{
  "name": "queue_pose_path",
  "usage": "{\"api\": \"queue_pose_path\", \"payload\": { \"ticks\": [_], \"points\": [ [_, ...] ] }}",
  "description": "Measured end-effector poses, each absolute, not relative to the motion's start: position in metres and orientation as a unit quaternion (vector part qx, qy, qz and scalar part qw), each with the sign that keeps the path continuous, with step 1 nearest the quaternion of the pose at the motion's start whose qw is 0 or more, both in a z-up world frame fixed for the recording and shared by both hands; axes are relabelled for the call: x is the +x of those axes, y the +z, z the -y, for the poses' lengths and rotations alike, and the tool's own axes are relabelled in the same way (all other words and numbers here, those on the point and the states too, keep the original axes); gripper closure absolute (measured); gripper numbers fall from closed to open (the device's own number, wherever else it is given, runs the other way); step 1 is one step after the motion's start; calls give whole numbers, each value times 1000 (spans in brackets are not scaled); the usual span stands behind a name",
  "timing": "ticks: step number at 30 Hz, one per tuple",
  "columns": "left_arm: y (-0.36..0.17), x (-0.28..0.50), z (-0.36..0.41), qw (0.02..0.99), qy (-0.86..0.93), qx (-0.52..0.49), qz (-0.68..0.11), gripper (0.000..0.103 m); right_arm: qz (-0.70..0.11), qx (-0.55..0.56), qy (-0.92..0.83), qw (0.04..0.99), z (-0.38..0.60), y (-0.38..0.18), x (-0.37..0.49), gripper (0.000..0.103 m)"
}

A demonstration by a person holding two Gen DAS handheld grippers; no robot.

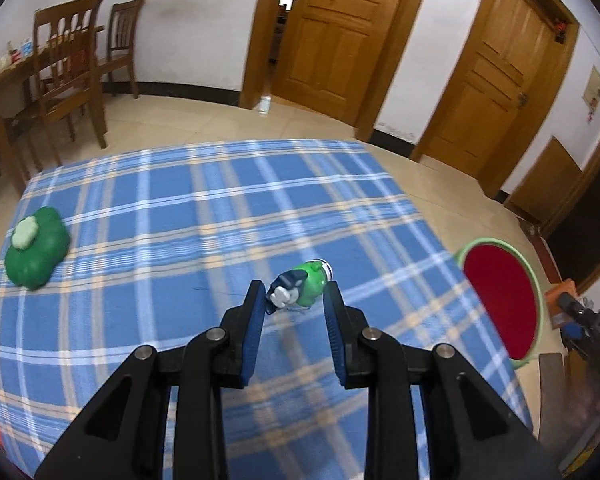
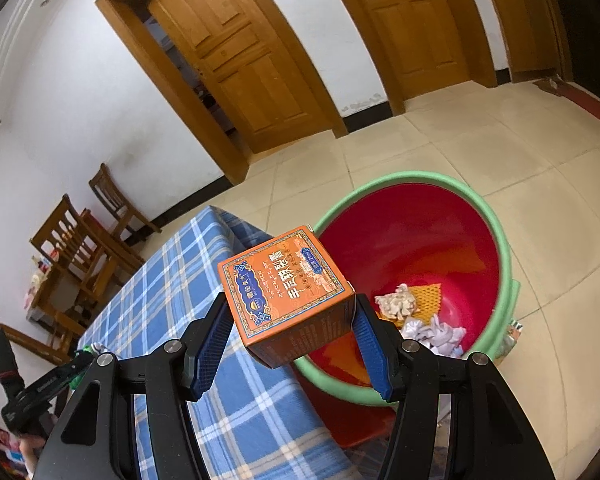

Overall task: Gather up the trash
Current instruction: 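Carry the toy figure and orange box over the red bucket, then open both tools to drop the toy and orange box into the bucket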

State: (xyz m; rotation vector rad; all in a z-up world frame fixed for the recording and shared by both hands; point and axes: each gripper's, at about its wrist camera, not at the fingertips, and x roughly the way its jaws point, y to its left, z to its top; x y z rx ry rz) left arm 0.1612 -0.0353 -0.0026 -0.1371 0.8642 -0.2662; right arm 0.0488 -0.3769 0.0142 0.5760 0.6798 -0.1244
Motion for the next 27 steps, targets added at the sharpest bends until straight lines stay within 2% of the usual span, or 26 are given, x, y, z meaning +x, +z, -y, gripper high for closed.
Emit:
{"api": "queue_pose_path", "payload": {
  "ticks": [27],
  "points": [
    [2, 153, 216, 862, -259, 40, -434, 73, -377, 312, -124, 863, 435, -25, 34, 38]
  ]
}}
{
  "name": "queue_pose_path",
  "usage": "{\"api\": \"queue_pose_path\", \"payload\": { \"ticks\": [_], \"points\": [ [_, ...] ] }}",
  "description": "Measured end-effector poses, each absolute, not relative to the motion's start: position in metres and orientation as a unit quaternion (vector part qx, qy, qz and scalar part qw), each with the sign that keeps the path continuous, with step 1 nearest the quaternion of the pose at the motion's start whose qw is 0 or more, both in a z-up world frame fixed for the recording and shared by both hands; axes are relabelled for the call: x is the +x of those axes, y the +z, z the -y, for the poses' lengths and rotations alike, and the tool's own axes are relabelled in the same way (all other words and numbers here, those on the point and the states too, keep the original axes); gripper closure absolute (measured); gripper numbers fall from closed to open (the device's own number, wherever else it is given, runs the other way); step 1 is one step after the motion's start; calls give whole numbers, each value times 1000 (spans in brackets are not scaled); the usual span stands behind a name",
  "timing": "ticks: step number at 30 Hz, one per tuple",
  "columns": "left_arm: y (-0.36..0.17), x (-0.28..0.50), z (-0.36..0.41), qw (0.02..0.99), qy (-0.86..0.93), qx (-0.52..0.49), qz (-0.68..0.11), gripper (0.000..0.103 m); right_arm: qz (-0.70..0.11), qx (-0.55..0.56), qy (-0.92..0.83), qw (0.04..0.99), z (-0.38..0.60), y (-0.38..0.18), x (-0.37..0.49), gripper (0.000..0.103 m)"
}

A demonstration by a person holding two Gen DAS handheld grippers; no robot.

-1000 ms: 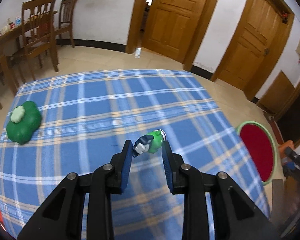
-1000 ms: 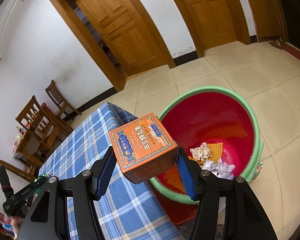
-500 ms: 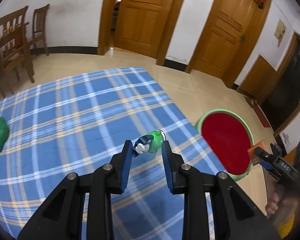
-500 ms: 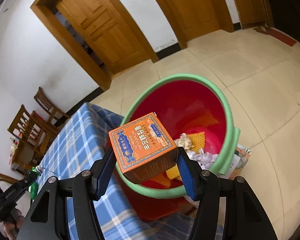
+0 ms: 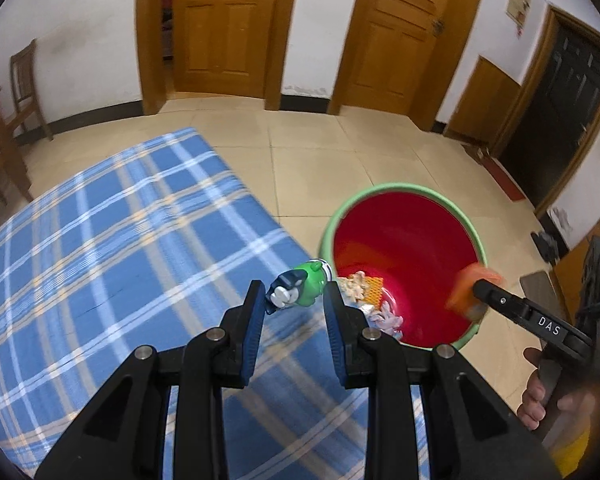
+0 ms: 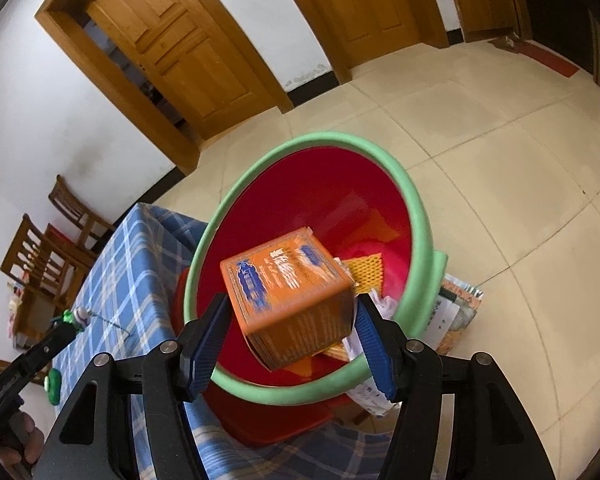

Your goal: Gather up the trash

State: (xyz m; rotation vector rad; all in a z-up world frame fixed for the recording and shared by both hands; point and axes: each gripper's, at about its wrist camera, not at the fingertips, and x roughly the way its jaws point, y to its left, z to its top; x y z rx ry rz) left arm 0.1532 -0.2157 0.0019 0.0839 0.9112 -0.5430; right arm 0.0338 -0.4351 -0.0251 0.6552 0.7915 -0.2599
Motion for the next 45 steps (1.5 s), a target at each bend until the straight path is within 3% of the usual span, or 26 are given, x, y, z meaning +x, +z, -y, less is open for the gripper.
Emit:
{"api": "queue_pose_path", "payload": {
  "ticks": [4, 6, 25, 28, 33, 35, 45],
  "points": [
    [-2, 153, 239, 855, -272, 59, -437, 73, -371, 298, -132, 870, 438, -21, 31, 37],
    [-5, 154, 249, 853, -276, 67, -437, 73, -364, 291, -135, 874, 440, -18, 28, 30],
    [-23, 162, 314, 835, -307, 104, -445, 73, -345, 249, -146, 893, 444, -6, 16, 30],
    [-22, 162, 311, 836, -306, 100, -445, 58, -345, 250, -146, 893, 445, -7, 16, 30],
    [-19, 162, 306, 839, -298, 97, -444, 54, -344, 251, -145, 893, 445, -6, 15, 30],
    [-17, 160, 301, 842, -292, 92, -444, 46, -344, 251, -144, 893, 445, -6, 15, 30],
    [-9, 150, 267, 857, -250, 77, -443, 30, -339, 236, -135, 901, 426, 5, 15, 30]
  ]
}}
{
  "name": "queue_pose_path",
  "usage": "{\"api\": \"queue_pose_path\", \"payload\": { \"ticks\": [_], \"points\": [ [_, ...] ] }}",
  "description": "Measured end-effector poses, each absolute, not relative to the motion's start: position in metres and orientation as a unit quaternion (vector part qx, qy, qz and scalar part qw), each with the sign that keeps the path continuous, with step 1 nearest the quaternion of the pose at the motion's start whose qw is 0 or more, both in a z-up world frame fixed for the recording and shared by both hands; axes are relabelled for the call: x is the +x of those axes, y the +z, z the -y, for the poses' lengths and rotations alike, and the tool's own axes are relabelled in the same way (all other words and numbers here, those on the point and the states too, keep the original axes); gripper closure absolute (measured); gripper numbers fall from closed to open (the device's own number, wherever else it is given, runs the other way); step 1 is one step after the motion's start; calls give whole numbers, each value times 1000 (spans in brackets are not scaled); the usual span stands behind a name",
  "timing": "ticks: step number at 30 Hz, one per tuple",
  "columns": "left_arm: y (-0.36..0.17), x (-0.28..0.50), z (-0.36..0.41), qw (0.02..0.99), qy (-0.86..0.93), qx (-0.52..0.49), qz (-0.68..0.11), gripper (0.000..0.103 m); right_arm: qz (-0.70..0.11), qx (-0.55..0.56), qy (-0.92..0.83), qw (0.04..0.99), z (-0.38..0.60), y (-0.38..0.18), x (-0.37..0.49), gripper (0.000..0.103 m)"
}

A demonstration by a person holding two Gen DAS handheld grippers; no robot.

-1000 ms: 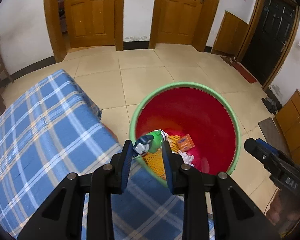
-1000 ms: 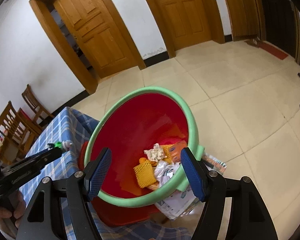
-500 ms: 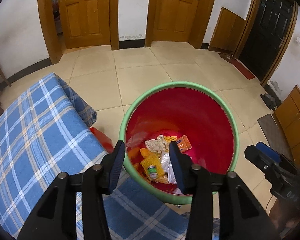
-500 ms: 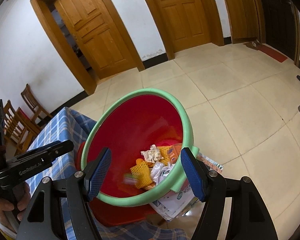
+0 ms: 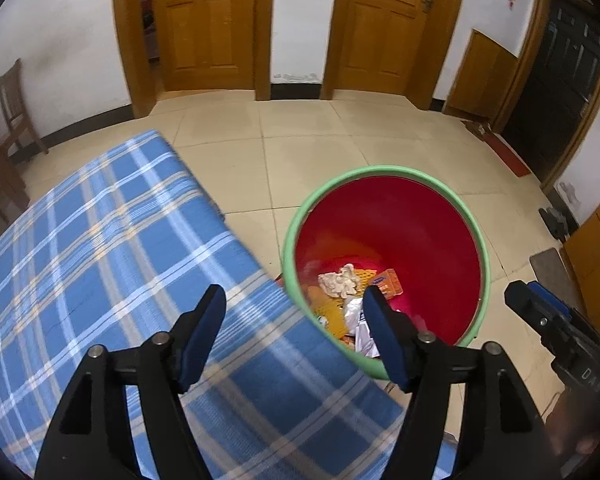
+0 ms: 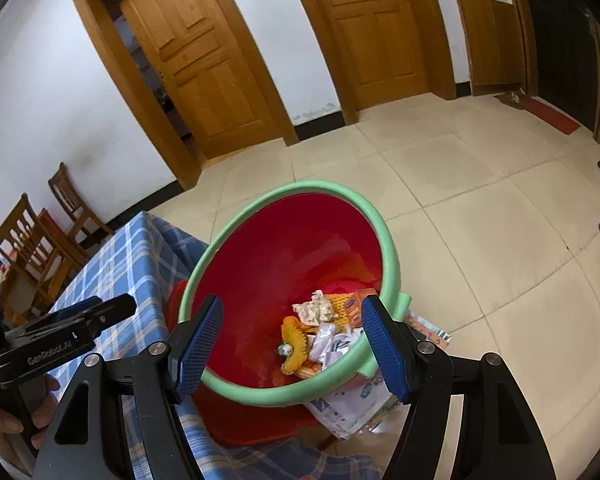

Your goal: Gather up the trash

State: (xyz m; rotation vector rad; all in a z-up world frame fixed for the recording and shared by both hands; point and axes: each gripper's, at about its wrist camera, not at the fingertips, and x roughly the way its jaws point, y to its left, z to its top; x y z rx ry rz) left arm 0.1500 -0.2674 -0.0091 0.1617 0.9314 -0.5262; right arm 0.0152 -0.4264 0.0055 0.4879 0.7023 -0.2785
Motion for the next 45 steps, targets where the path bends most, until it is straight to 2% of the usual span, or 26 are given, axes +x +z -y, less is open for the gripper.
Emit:
{"api": "queue_pose_path", "payload": {
  "ticks": [2, 5, 15, 20, 45],
  "points": [
    [-8, 147, 257, 861, -240, 71, -443, 25, -339, 231, -132, 903, 421, 8, 15, 30],
    [-6, 143, 242, 867, -225, 68, -440, 22, -339, 219, -131, 906, 412, 13, 15, 30],
    [7, 125, 184, 890, -171, 46, -421, 21, -335, 189, -108, 917, 374, 26, 14, 26],
    [17, 110, 156, 903, -141, 27, -406, 16, -330, 177, -92, 923, 353, 34, 13, 25],
    [26, 59, 65, 923, -39, -17, -382, 15, -325, 145, -23, 934, 269, 41, 1, 24]
  ]
}}
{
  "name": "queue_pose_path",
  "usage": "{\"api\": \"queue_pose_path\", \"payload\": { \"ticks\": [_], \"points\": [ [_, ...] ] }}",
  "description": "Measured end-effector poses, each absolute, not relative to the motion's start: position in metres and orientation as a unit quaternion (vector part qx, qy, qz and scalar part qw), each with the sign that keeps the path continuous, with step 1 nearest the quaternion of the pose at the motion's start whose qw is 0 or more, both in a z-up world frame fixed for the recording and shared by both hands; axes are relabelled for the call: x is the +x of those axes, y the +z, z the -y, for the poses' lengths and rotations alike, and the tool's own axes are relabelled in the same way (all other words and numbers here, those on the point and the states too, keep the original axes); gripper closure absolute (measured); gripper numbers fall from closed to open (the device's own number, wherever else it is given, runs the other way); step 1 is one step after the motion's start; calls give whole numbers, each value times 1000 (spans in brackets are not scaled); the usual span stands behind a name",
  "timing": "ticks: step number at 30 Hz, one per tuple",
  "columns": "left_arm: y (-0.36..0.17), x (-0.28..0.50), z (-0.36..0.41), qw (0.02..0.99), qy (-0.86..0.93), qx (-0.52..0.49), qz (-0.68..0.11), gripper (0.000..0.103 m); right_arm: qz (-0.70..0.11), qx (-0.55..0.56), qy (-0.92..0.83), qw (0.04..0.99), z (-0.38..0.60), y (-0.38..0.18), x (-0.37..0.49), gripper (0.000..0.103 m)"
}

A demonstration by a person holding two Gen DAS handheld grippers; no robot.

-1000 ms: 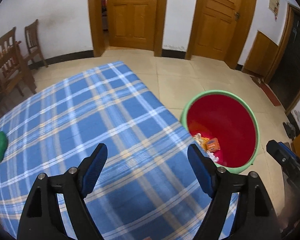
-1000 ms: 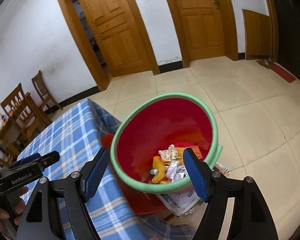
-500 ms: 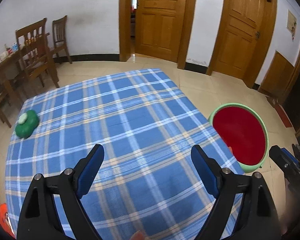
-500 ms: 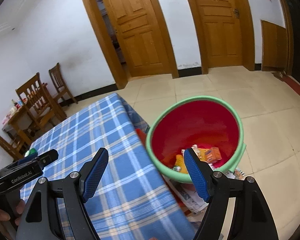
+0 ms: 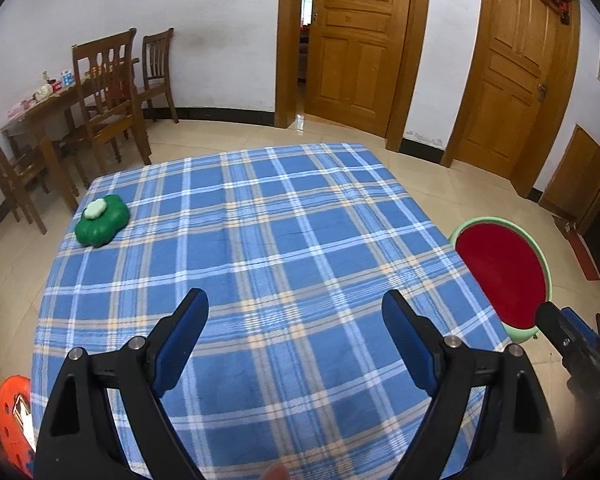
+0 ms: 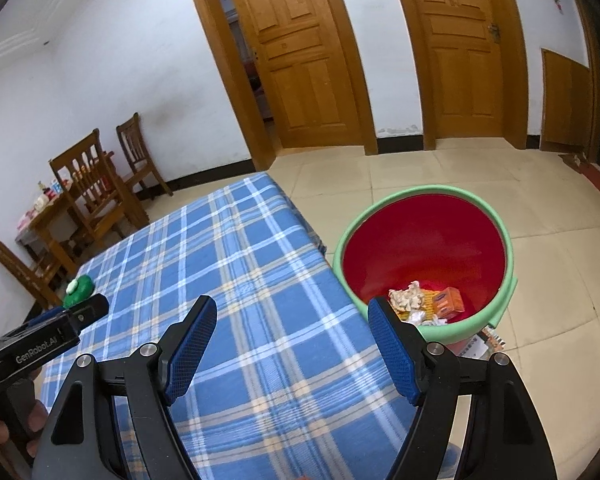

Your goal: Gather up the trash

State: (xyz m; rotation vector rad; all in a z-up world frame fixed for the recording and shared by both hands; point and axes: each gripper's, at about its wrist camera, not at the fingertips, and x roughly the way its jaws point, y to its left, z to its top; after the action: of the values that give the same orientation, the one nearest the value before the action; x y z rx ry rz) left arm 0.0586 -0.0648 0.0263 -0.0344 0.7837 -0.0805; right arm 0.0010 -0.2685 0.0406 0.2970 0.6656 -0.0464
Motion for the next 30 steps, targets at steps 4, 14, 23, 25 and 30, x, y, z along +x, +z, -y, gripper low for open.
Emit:
{"api": "queue_pose_path", "payload": {
  "ticks": [4, 14, 23, 25, 30],
  "points": [
    [25, 53, 58, 924, -30, -21, -382, 15, -328, 141, -19, 934, 260, 38, -2, 24],
    [24, 45, 50, 925, -20, -25, -379, 15, -334, 134, -13, 933, 251, 37, -4, 24],
    [23, 43, 50, 925, -22, -25, -378, 15, -337, 133, -12, 932, 248, 36, -5, 24],
    [23, 43, 51, 926, -23, -24, -377, 15, -338, 133, -12, 932, 248, 34, -4, 24],
    [24, 42, 53, 926, -25, -23, -375, 15, -339, 133, -12, 931, 247, 34, -4, 24]
  ]
}}
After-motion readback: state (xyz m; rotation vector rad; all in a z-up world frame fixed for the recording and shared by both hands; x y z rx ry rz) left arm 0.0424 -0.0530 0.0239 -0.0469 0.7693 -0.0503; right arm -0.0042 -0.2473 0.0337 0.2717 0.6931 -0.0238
